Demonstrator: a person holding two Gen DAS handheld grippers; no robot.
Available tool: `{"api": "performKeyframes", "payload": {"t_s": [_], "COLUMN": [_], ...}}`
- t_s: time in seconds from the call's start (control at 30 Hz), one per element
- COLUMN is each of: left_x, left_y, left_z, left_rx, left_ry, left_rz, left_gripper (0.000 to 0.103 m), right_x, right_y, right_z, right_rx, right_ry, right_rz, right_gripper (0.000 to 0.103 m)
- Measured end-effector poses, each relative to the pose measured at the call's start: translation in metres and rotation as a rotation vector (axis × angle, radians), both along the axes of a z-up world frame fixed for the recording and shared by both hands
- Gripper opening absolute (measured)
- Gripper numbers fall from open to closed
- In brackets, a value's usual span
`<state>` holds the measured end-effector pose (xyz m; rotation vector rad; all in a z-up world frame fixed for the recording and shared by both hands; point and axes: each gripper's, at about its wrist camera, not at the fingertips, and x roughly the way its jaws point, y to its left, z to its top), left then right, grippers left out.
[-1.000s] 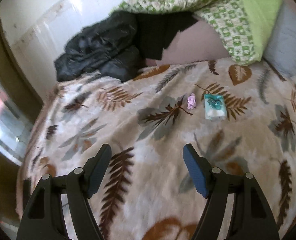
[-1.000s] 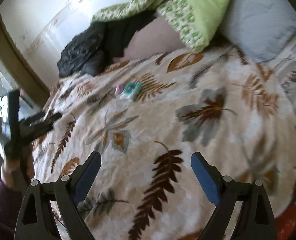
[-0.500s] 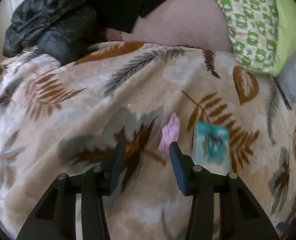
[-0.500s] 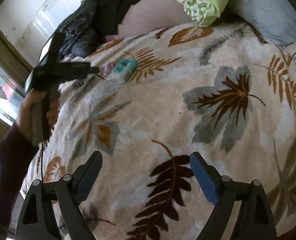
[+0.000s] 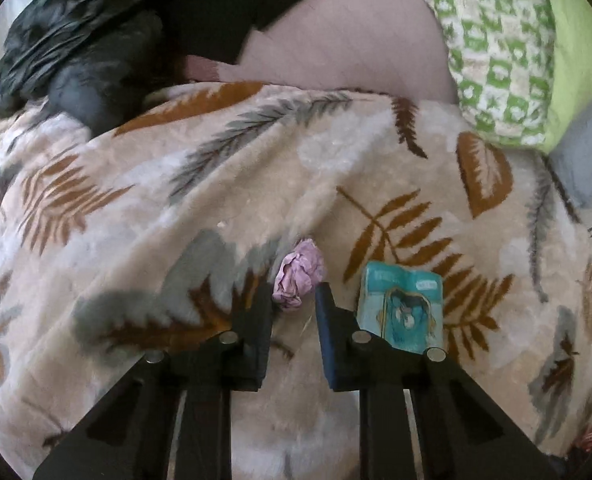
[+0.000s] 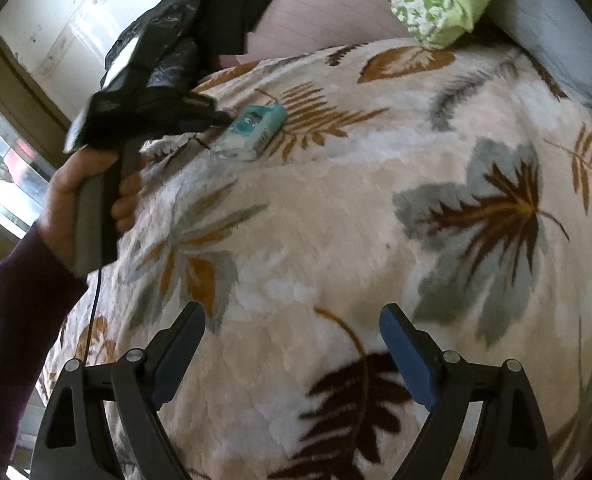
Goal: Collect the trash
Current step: 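Grasp the pink wrapper with the left gripper while the right grasps the teal wipes pack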
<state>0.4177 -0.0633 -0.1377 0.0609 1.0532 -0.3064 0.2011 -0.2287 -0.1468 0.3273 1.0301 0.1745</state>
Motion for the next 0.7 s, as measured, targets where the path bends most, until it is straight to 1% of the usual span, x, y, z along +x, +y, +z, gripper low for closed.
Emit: {"api": "performKeyframes", "payload": {"t_s": [0.03,0.13,0.3,0.43,0.47,0.57,0.6,0.67,0.7], "left_x": [-0.004,-0.026,-0.071,-0.102,-0.111,-0.129,-0.137,-0.145,-0.148], "left_y": [0.008,0.035,0.072,0.09,0.095,0.103,0.105,0.105,0.105], "left_z": [0.004,0.02,0.033,0.031,0.029,0.022,0.018,0.009,0.005], "left_rx": [-0.007,-0.034,-0.045,-0.04,-0.046,-0.065,-0.061,-0.05,-0.042], "left_ry": [-0.002,-0.025,-0.044,-0.036,-0.027,0.002,0.011,0.018,0.018], "left_rz": [0.018,0.05,0.066,0.077,0.082,0.089,0.092,0.082,0.076], "left_gripper": [0.014,0.014,0.014,0.014,0.014,0.015,0.015,0.016,0.017], "right_x": [0.006,0.025,0.082,0.131,0.148,0.178,0.184,0.196,0.2], "right_y": [0.001,0.003,0.013,0.025,0.029,0.041,0.044,0.054,0.063], "right_z": [0.001,0.004,0.006,-0.001,-0.004,-0.014,-0.017,-0.022,-0.023], "right_rx": [-0.002,-0.014,-0.036,0.005,0.018,0.039,0.031,-0.022,-0.083], "right_ry": [-0.008,-0.026,-0.054,-0.015,0.004,0.044,0.056,0.063,0.052], "right_rz": [0.005,0.017,0.022,0.018,0.007,-0.02,-0.028,-0.047,-0.039], "right_gripper": [0.092,0.092,0.092,0.092,0.092,0.092,0.092,0.092,0.092]}}
